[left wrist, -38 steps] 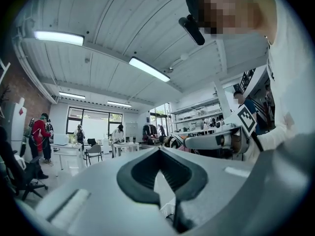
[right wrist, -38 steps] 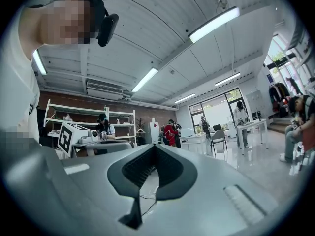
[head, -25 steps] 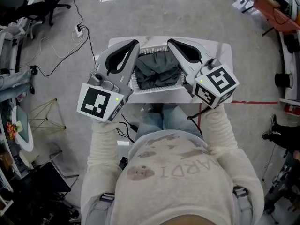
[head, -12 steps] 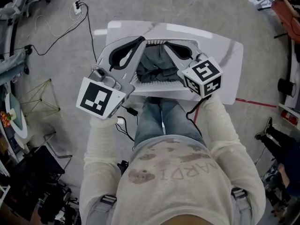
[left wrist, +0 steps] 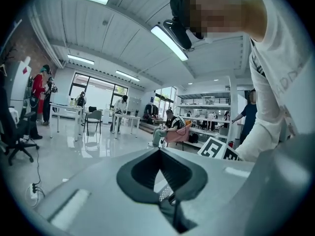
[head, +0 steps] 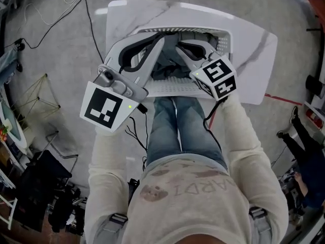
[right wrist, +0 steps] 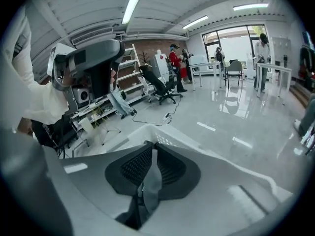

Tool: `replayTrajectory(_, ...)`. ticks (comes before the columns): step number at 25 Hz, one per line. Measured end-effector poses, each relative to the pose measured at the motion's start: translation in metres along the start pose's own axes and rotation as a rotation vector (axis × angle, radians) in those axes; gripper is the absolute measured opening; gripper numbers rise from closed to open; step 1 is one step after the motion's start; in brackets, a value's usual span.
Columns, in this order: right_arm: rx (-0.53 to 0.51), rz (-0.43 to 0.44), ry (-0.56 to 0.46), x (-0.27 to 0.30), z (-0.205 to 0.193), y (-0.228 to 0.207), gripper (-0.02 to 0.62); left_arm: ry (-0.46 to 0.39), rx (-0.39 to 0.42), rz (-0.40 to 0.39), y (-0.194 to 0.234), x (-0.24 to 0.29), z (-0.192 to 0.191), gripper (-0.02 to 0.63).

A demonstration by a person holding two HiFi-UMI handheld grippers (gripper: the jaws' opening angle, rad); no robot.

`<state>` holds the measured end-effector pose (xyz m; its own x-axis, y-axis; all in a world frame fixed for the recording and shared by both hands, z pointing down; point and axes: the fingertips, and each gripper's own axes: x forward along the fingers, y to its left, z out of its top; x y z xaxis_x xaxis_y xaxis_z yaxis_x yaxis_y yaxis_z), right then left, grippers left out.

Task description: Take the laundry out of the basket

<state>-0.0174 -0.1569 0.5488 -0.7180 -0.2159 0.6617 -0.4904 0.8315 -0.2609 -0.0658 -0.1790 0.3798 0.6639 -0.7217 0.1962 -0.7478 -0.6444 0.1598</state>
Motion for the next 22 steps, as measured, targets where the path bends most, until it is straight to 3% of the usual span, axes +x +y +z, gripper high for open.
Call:
replayTrajectory(4, 0.001, 0.018, 0.042, 0.024, -0.025, 0.002, 0.089, 0.016, -0.02, -0.024, 0.003, 0.001, -0.031, 0.0)
replayTrajectory(7, -0.047, 0.046, 0.074, 0.038, -0.038, 0.007, 0.185, 0.024, -0.03, -0.04, 0.006, 0.002, -0.049, 0.0)
replayTrajectory(18, -0.458, 0.065, 0.34, 0.082, -0.09, 0.015, 0.408, 0.034, -0.053, -0.073, 0.007, 0.002, -0.082, 0.0)
replayTrajectory(22, -0.592, 0.052, 0.448, 0.103, -0.112, 0.004, 0.462, 0.03, -0.055, -0.075, 0.012, 0.002, -0.084, 0.0)
